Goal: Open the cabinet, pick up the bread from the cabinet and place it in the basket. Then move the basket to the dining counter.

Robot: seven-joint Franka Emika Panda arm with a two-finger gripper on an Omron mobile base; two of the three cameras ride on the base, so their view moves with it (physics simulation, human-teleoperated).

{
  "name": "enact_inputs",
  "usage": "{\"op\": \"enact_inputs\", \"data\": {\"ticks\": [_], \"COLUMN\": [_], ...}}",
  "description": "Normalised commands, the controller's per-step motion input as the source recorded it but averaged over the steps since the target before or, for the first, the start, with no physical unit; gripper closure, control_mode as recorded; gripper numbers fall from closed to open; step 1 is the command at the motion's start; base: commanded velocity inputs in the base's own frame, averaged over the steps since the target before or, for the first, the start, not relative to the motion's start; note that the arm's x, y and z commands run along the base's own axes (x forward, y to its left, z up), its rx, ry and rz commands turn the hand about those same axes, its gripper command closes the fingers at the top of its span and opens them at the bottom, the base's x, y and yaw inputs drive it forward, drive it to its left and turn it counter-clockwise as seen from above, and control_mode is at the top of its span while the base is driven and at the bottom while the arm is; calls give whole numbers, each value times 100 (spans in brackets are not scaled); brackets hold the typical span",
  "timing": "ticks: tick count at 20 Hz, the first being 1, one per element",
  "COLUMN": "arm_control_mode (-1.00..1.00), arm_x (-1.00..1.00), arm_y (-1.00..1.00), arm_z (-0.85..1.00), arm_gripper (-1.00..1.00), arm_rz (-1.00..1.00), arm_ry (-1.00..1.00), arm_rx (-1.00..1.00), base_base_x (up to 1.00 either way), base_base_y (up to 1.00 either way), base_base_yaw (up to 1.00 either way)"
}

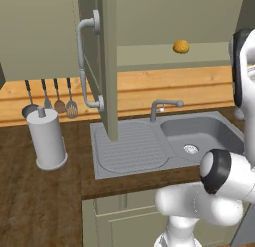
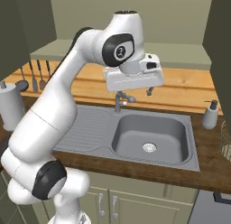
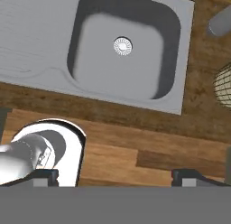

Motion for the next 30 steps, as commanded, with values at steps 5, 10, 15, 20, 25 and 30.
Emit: {"op": "enact_inputs", "data": {"ticks": [5,10,15,20,25,30], "arm_control_mode": [-100,-100,-100,-100,-100,-100], "arm_x": [8,15,12,39,16,40], "arm_y": [71,39,42,39,33,-2], "arm_z": [0,14,13,40,39,12], "arm_gripper": [-100,-100,-100,-100,-100,-100], "arm_rz": [-17,-40,-42,-19,9,8], "arm_ry": [-57,-67,-39,-25,-2,6], "arm_rx": [11,0,5,-4,-23,1], "base_base_x": [0,0,0,0,0,0], "base_base_y": [0,0,0,0,0,0], "base_base_yaw": [0,0,0,0,0,0]}}
